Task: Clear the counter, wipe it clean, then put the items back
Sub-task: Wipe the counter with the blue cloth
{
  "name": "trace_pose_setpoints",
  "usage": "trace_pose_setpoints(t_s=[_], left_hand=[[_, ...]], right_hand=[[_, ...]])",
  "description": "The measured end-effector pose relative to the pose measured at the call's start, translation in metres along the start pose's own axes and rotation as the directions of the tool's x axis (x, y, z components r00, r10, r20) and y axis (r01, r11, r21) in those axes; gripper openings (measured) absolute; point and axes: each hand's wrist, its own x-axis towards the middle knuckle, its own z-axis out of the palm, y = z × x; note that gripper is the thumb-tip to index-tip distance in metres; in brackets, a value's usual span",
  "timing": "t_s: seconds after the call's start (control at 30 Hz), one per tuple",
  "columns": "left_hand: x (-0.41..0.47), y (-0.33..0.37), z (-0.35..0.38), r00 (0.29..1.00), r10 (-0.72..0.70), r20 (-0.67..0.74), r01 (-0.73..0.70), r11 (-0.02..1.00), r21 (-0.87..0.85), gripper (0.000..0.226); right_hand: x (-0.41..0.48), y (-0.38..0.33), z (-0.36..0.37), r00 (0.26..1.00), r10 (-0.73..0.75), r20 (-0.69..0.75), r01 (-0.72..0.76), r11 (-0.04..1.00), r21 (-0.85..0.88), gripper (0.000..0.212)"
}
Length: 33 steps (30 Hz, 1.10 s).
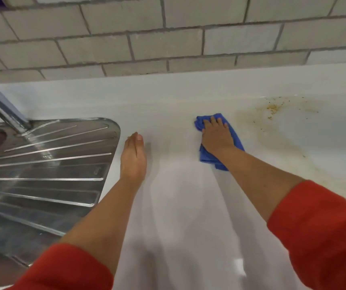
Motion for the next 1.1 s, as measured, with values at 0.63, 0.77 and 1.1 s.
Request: trace_pose_setpoints(t_s=[0.63, 0.77, 1.1], left_hand=[[0.004, -0.002, 0.003, 1.0, 0.01, 0.008, -0.011, 0.998, 0.059, 0.054], [0.006, -0.002, 0.004, 1.0, 0.016, 0.02, -0.017, 0.997, 0.069, 0.052], [0.009, -0.01, 0.003, 0.987, 0.124, 0.1, -0.142, 0.971, 0.193, 0.057]], right_hand=[[-0.013, -0.057, 0.01, 0.999, -0.012, -0.034, 0.012, 1.0, 0.015, 0.052], [-0.051, -0.087, 0.017, 0.933, -0.359, 0.032, 0.355, 0.93, 0.096, 0.052], [0.001, -0.064, 0.007, 0.996, 0.09, -0.012, -0.089, 0.995, 0.044, 0.053]])
